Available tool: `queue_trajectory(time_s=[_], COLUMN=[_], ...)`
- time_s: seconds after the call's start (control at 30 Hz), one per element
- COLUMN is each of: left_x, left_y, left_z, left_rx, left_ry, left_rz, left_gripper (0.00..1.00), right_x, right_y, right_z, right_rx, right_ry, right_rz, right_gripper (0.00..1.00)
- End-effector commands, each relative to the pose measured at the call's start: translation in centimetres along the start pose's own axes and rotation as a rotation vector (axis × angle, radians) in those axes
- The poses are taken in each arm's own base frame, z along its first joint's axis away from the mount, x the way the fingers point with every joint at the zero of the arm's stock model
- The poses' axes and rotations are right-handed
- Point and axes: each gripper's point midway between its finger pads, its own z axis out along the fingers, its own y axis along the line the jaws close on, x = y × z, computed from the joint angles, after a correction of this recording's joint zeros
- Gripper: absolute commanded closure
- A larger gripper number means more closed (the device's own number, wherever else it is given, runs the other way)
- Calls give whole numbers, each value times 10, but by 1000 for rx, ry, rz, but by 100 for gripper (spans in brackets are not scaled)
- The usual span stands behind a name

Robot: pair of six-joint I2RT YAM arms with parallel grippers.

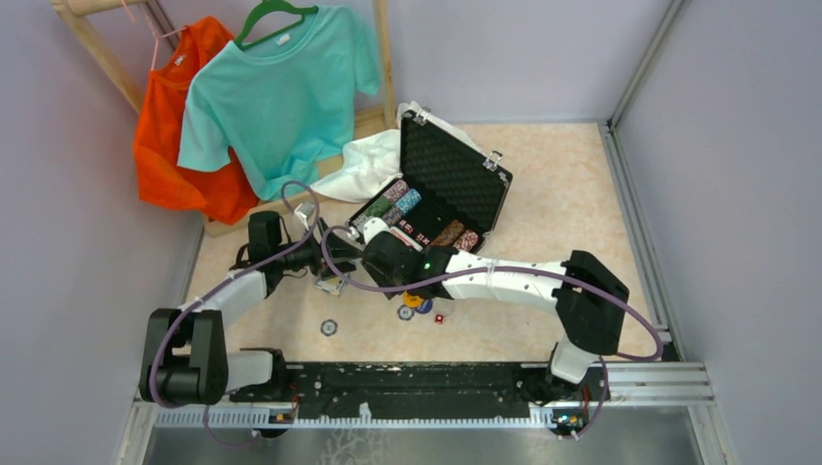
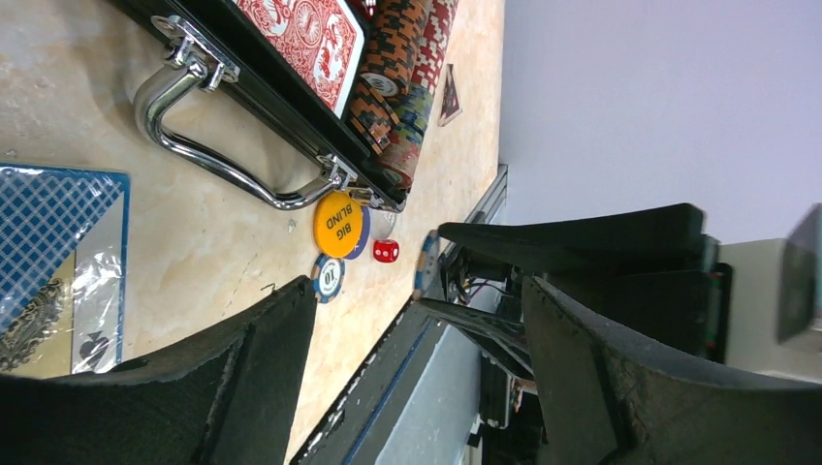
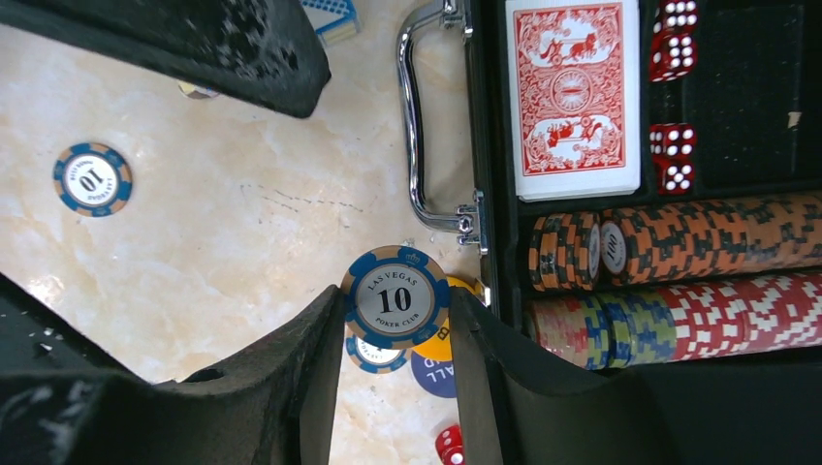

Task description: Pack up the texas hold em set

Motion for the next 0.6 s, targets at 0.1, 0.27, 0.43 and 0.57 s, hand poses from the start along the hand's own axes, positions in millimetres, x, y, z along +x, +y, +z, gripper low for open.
queue_trajectory(time_s=[0.1,0.27,0.43,0.57], left_x=[11,20,26,33], left_y=[-12,-18,-25,-27], left_z=[12,23,30,33], left_rx=[34,39,64,77], left_ry=[74,120,162,187], left_rz=[55,66,81,77], left_gripper=[21,21,23,24], right_x=[-39,-40,-41,-44], right_y=[-4,-4,-4,-3], right_z=[-30,-34,-38,-41], right_rx=[-12,-24,-27,-35], right_ry=[-125,-134,-142,-152], right_rz=[24,28,28,29], right_gripper=[59,59,58,59])
